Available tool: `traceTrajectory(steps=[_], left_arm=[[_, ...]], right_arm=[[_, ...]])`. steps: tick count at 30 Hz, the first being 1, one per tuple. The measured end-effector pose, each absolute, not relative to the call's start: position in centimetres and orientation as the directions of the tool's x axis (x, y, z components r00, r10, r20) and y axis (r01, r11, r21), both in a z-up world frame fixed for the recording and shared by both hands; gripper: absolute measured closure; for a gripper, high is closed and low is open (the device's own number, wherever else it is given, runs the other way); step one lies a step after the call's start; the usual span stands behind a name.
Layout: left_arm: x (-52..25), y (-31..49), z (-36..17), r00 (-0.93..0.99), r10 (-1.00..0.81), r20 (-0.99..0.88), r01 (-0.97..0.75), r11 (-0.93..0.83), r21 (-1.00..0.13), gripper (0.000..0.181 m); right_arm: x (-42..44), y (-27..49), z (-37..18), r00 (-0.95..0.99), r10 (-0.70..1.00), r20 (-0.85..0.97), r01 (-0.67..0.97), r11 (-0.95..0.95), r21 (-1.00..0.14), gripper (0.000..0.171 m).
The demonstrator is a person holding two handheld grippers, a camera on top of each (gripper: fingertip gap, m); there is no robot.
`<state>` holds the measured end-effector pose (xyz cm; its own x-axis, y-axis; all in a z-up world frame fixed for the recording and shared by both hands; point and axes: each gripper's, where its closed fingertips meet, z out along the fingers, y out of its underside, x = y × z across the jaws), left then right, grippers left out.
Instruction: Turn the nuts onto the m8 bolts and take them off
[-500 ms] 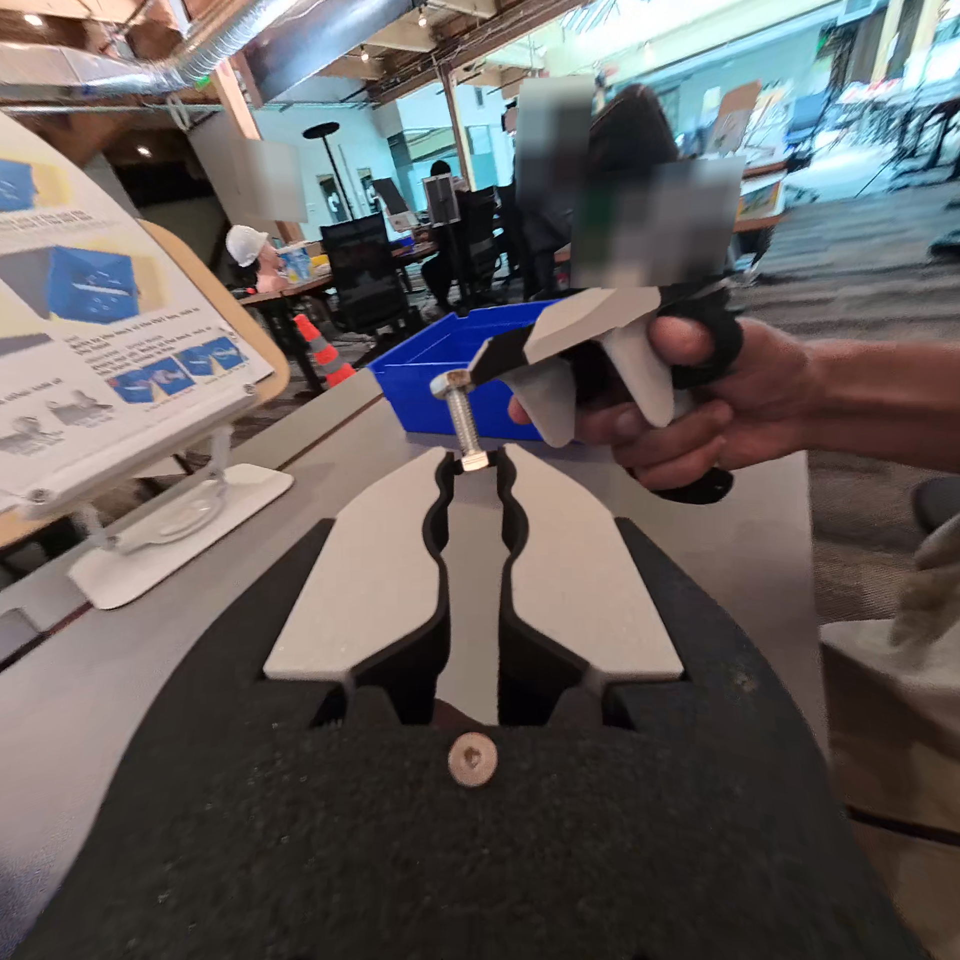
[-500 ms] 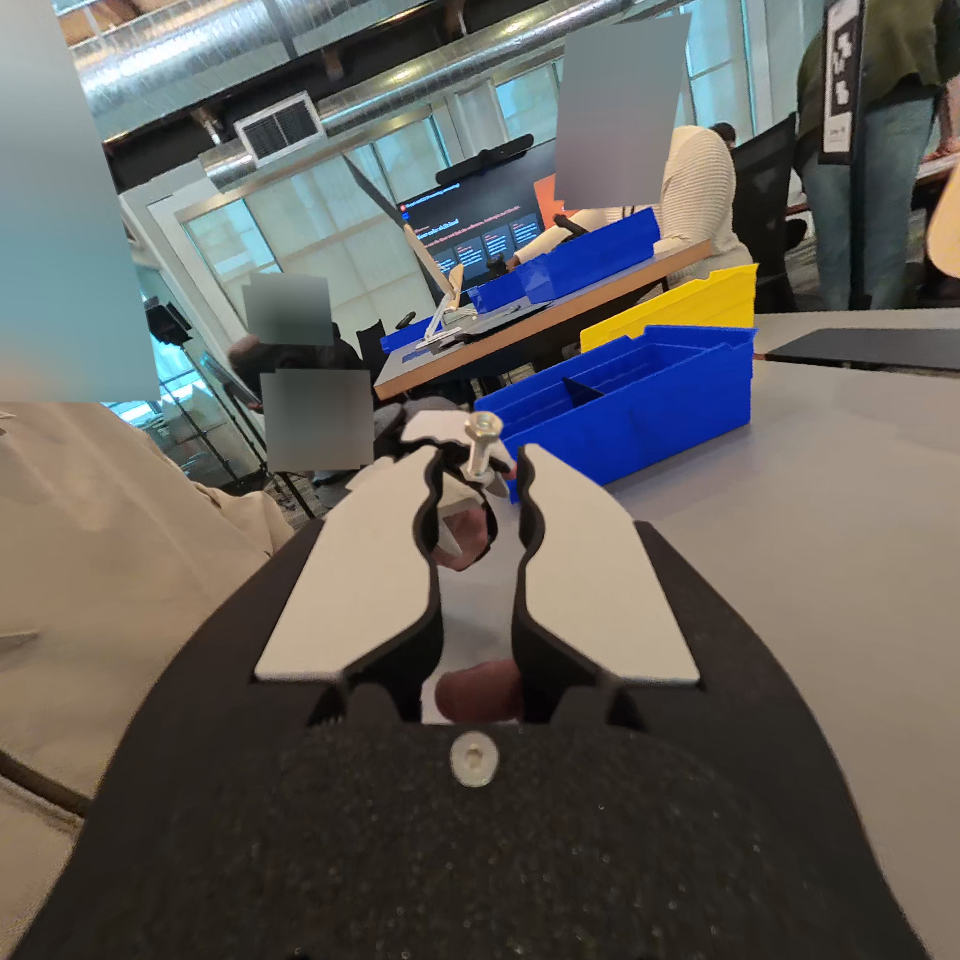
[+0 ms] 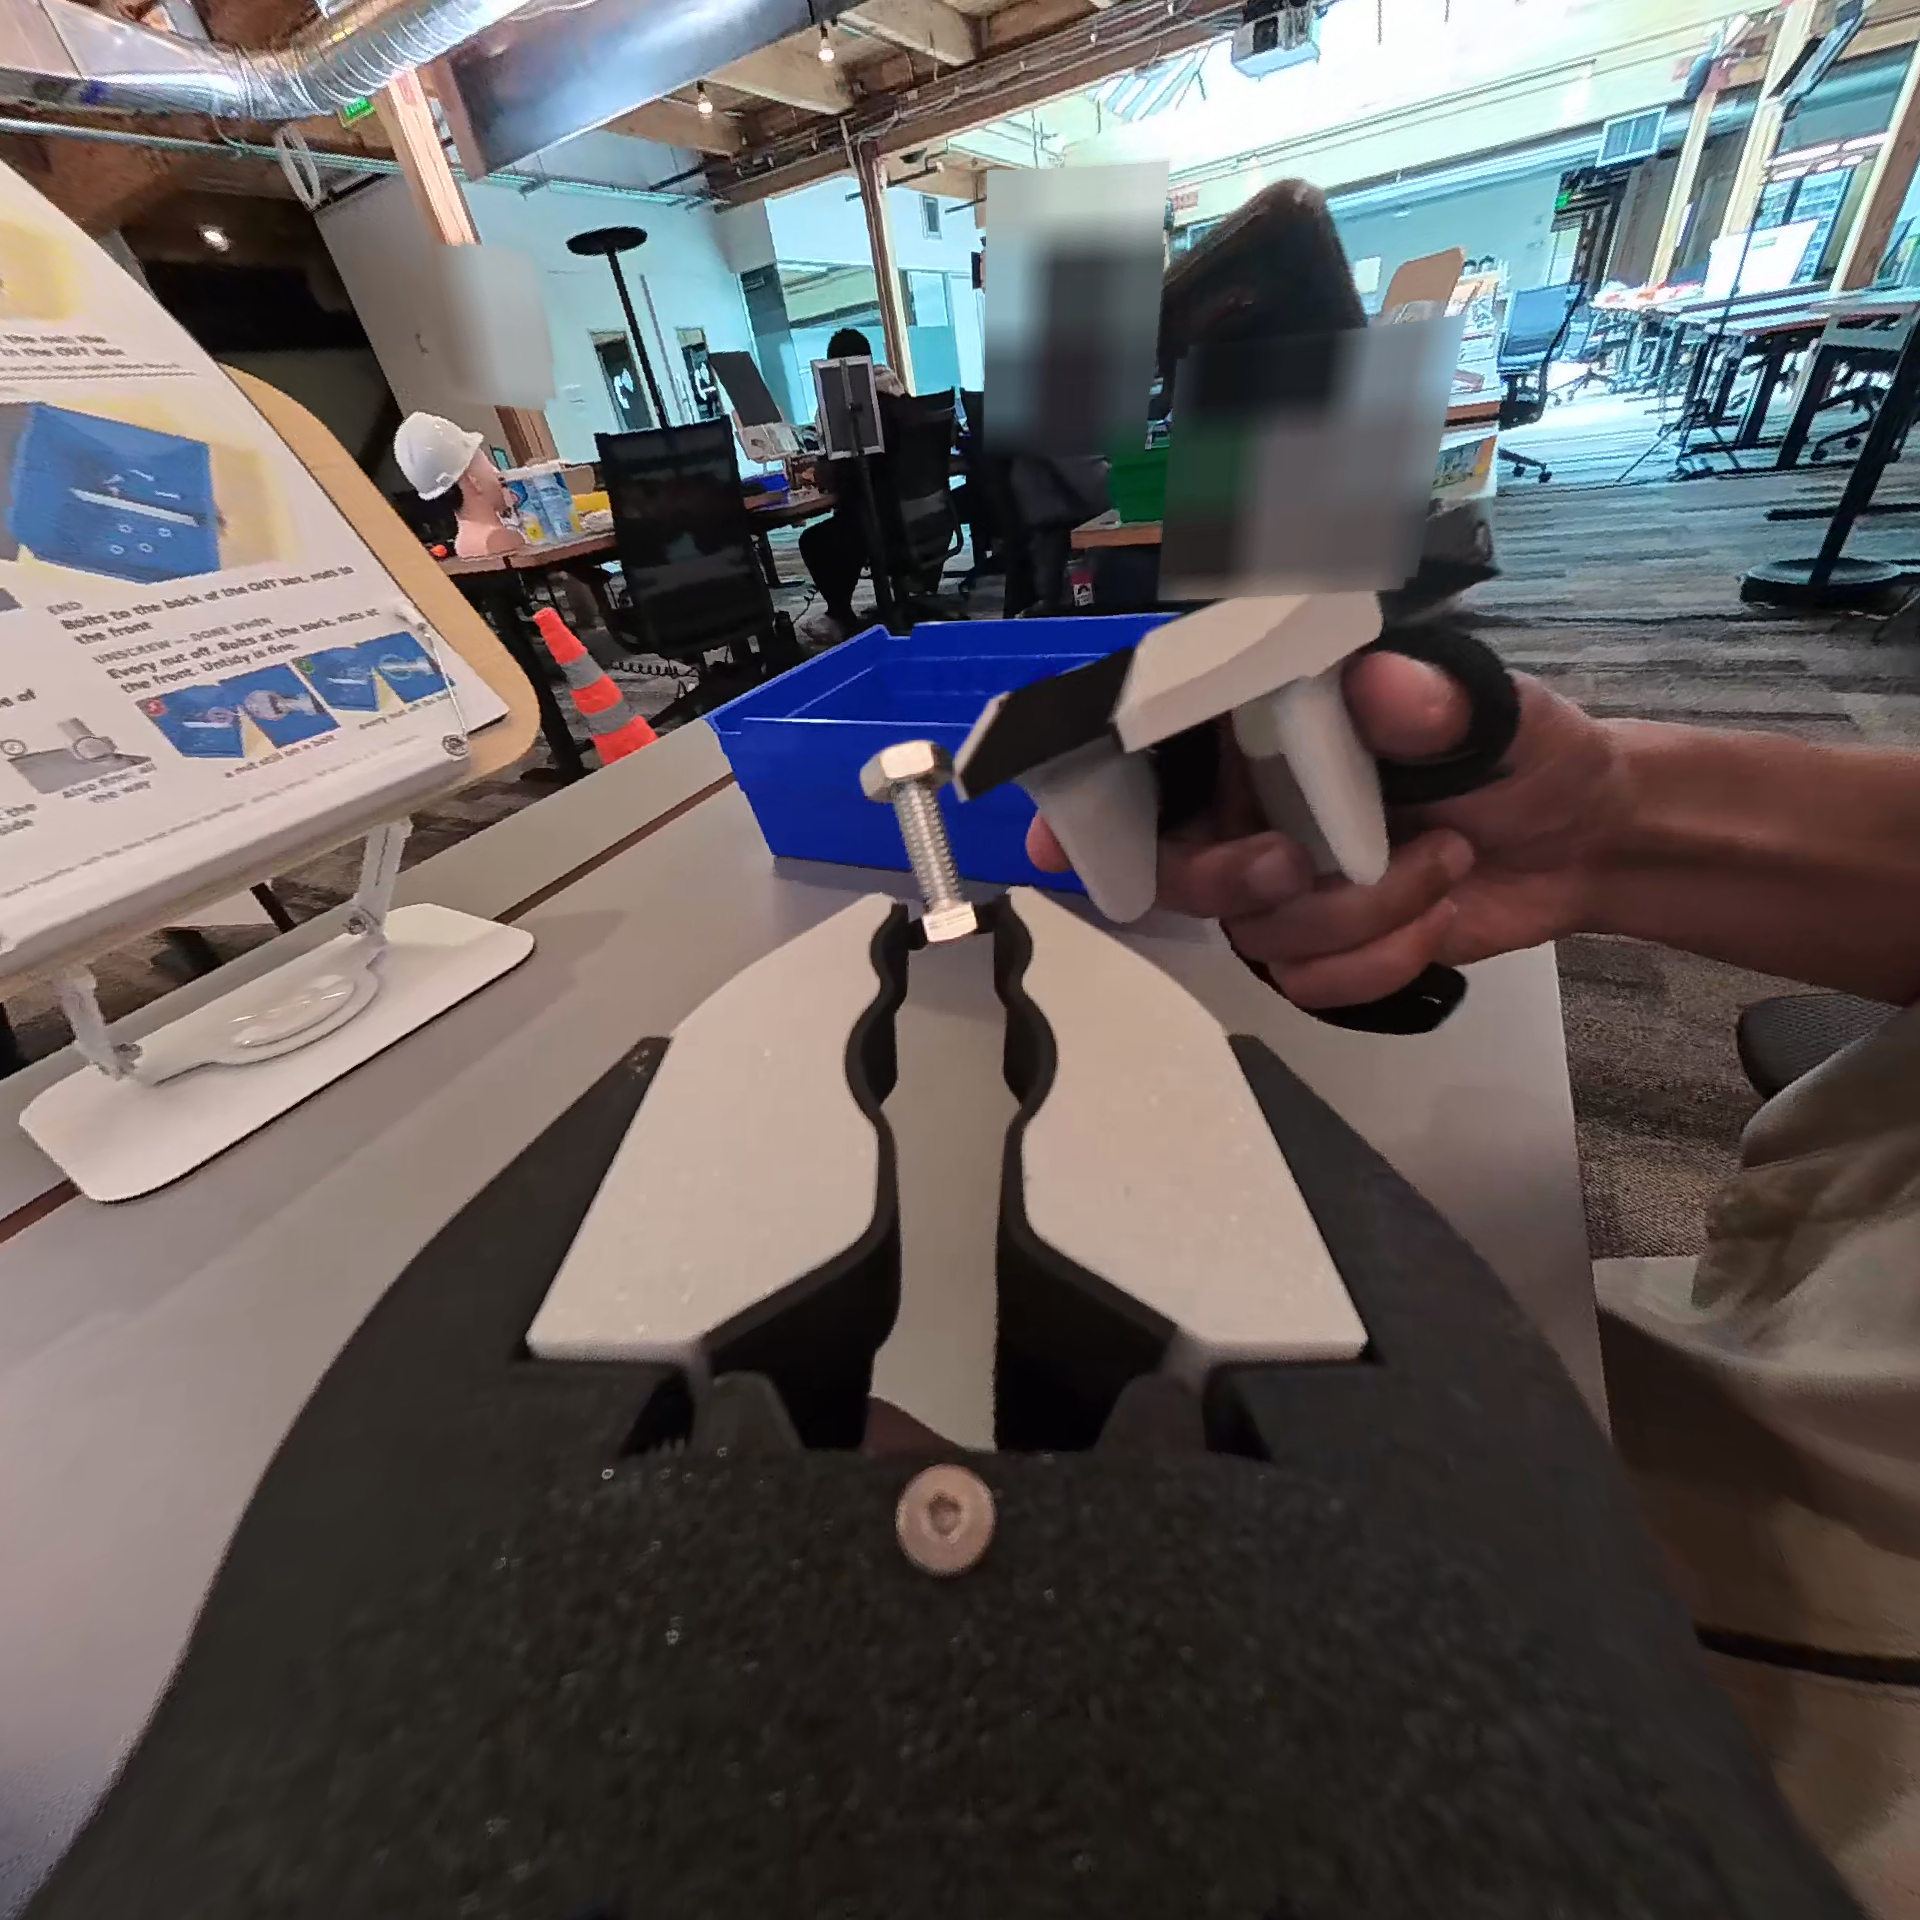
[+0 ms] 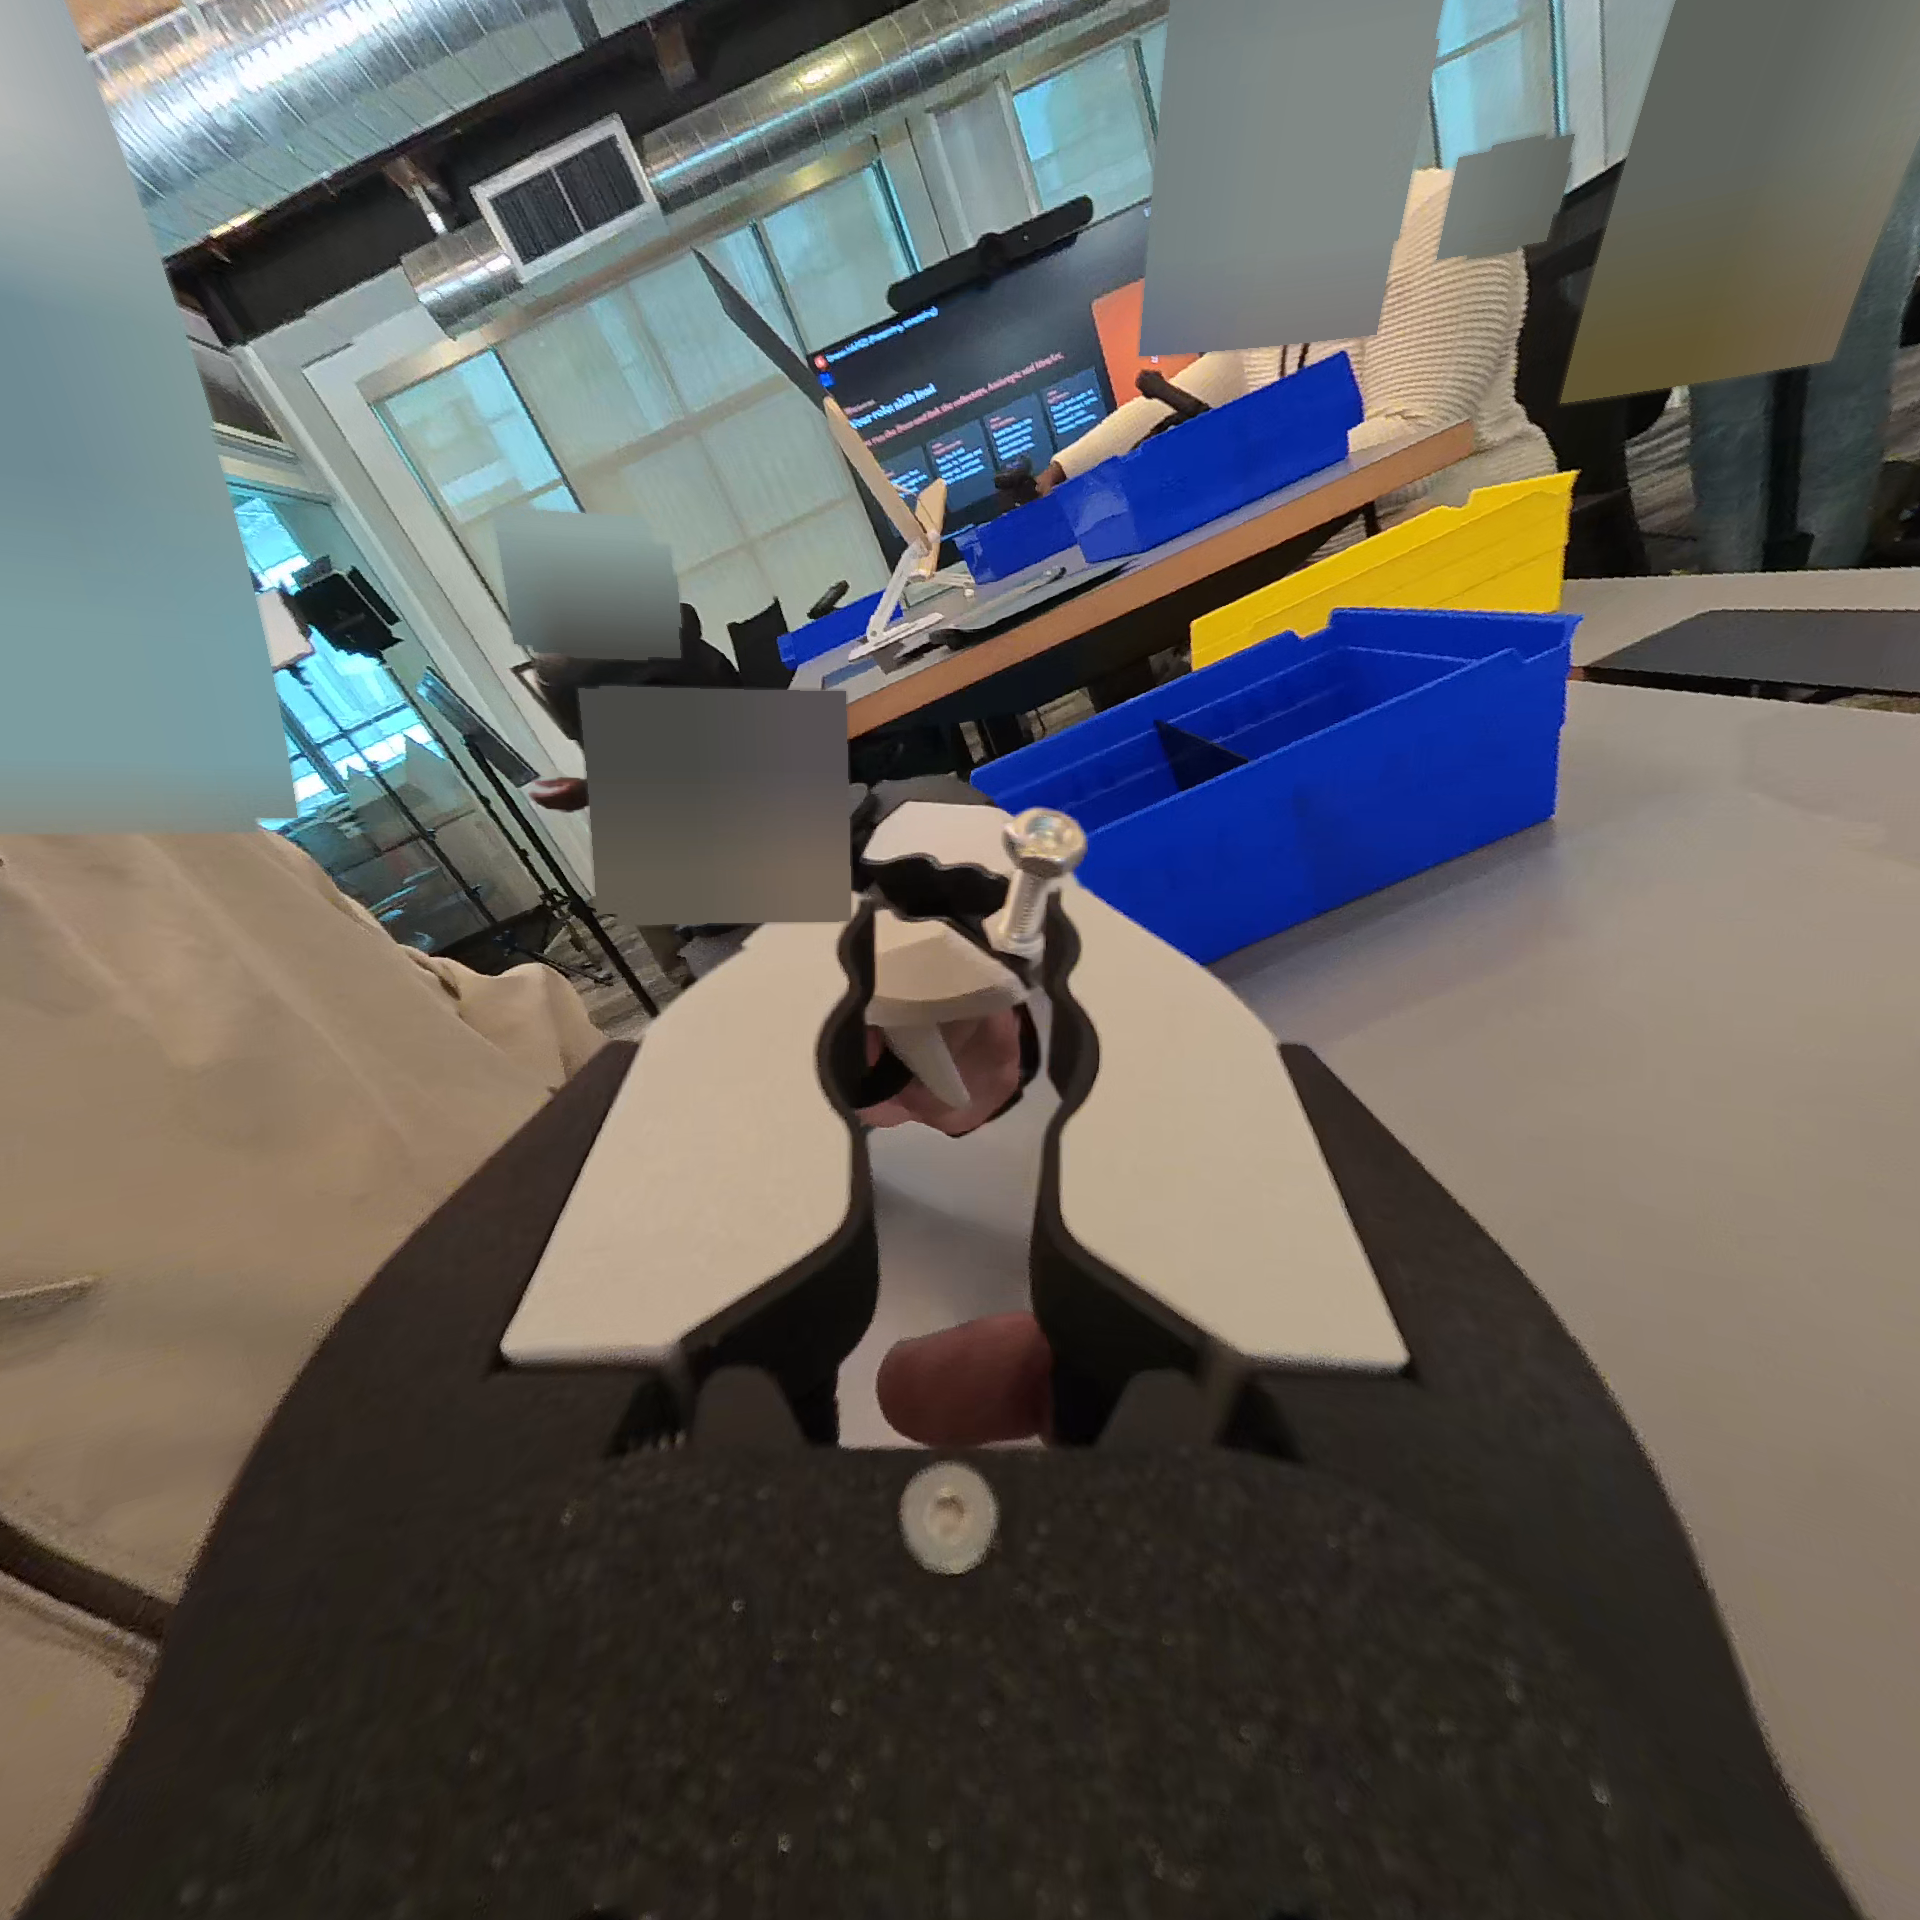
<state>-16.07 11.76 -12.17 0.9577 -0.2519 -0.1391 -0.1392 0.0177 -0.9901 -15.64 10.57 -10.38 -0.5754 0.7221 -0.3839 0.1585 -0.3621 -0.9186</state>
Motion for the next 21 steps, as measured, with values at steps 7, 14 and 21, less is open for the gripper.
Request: traceTrajectory(steps=[7,14,21], left_arm=[[-15.3,11.7,-12.3,0.951,-0.272,-0.147,-0.149,0.014,-0.989,0.166],[-16.4,11.6,-12.1,0.958,-0.254,-0.137,-0.136,0.021,-0.990,0.166],[-16.4,11.8,-12.5,0.959,-0.248,-0.139,-0.142,0.005,-0.990,0.166]], right_arm=[[-16.3,10.2,-9.9,-0.589,0.708,-0.391,0.170,-0.364,-0.916,0.138],[-16.2,10.7,-10.1,-0.568,0.723,-0.394,0.170,-0.366,-0.915,0.140],[-15.9,9.6,-9.5,-0.602,0.698,-0.389,0.176,-0.359,-0.916,0.139]])
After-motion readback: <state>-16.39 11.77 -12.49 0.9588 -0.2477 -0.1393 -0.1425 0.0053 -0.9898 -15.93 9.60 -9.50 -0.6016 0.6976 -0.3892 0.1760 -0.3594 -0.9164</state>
